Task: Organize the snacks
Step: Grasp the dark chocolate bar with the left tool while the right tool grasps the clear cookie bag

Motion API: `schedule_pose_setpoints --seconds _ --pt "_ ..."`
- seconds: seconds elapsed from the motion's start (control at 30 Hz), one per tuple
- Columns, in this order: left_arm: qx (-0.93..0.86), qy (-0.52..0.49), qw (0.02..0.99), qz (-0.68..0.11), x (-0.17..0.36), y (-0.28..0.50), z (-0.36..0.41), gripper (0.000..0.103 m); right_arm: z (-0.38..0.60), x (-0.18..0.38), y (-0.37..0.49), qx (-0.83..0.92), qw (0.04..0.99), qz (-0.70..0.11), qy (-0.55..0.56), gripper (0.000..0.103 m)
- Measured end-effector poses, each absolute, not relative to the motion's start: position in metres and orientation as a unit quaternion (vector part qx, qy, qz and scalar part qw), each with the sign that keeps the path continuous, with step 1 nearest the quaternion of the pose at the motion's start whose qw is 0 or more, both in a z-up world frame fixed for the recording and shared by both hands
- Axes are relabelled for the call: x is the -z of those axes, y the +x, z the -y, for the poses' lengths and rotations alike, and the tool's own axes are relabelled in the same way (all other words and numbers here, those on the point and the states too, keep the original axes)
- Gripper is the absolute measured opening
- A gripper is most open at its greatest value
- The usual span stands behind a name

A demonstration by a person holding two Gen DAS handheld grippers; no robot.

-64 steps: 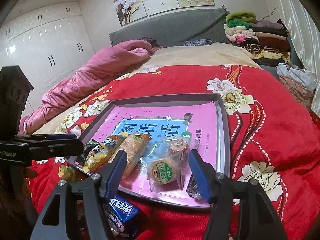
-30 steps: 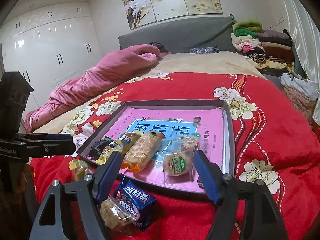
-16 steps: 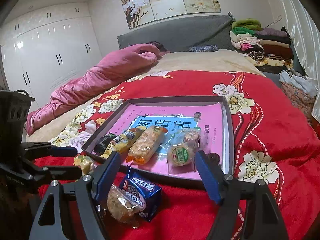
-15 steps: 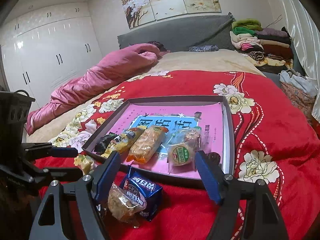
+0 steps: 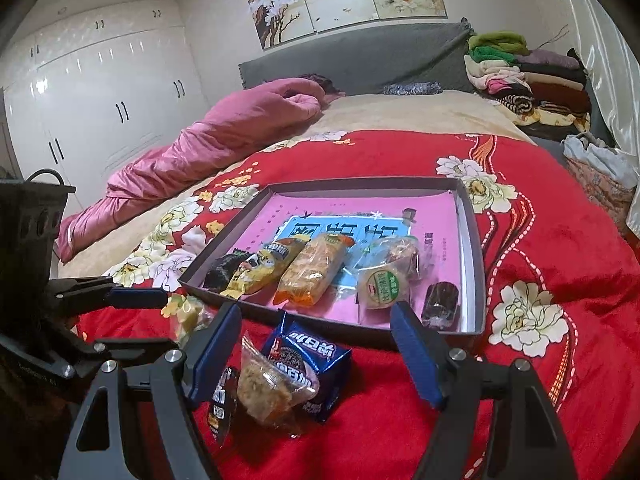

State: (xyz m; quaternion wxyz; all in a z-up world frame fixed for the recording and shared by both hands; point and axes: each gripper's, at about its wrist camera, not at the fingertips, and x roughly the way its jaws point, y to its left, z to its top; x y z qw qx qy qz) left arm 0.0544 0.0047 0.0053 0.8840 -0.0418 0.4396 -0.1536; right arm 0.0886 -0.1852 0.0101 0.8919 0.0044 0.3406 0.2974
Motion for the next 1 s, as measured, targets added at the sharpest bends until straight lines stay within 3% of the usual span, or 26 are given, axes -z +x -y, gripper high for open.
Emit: schedule_pose_setpoints --seconds 0.77,1.0 --pt "0.236 0.081 0.86 -0.445 0.027 0.028 0.027 0.081 0.19 0.001 0.077 -0.281 0.879 -0.384 0.022 0.077" --pt "0.249 0.133 0.865 -0.415 0.034 0.033 0.036 0.081 0.191 0.006 0.076 -0.278 0.873 -0.401 0.028 0.077"
